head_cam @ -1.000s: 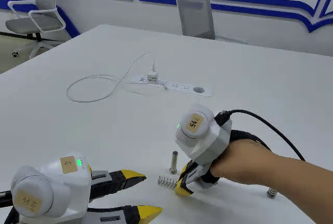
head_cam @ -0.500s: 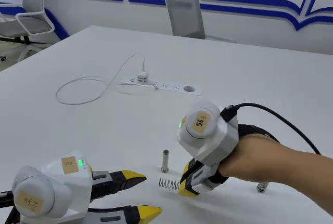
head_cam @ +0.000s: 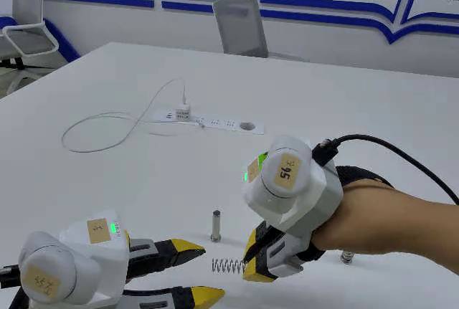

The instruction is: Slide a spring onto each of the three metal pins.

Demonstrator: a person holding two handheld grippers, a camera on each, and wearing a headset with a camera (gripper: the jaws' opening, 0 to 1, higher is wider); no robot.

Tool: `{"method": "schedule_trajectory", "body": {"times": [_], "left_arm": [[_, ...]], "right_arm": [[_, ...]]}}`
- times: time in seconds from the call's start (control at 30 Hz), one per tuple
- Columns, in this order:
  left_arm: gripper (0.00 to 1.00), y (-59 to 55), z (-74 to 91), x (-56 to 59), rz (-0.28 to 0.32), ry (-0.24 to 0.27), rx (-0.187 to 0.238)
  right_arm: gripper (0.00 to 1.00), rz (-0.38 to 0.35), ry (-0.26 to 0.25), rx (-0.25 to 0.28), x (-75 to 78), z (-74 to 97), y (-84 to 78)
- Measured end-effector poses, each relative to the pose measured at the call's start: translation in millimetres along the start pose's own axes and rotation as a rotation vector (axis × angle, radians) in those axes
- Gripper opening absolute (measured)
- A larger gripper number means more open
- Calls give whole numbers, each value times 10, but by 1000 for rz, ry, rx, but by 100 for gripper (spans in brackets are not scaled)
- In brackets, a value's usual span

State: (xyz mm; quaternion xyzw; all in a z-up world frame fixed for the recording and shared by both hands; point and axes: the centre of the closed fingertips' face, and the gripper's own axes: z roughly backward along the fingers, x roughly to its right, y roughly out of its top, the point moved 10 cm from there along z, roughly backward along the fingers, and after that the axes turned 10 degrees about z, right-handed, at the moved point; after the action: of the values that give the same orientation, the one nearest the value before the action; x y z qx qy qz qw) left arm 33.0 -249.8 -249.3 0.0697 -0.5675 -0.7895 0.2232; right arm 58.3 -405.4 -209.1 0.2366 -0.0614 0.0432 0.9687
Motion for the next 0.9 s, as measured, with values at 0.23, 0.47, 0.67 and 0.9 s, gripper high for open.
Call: {"method": "schedule_trajectory", "body": {"times": [0.23, 0.47, 0.67, 0.9], "left_arm": [[29, 27, -33, 46, -15, -32, -7], [22, 35, -43, 95, -27, -57, -18], [17, 40, -38, 121, -35, -67, -22], [13, 51, -37, 151, -42, -81, -26]], "right_arm": [[12, 37, 15, 4, -77, 45, 40], [12, 90, 26, 12, -122, 88, 71], [12, 115, 29, 13, -151, 105, 83], [12, 147, 25, 10, -175, 123, 94]]}}
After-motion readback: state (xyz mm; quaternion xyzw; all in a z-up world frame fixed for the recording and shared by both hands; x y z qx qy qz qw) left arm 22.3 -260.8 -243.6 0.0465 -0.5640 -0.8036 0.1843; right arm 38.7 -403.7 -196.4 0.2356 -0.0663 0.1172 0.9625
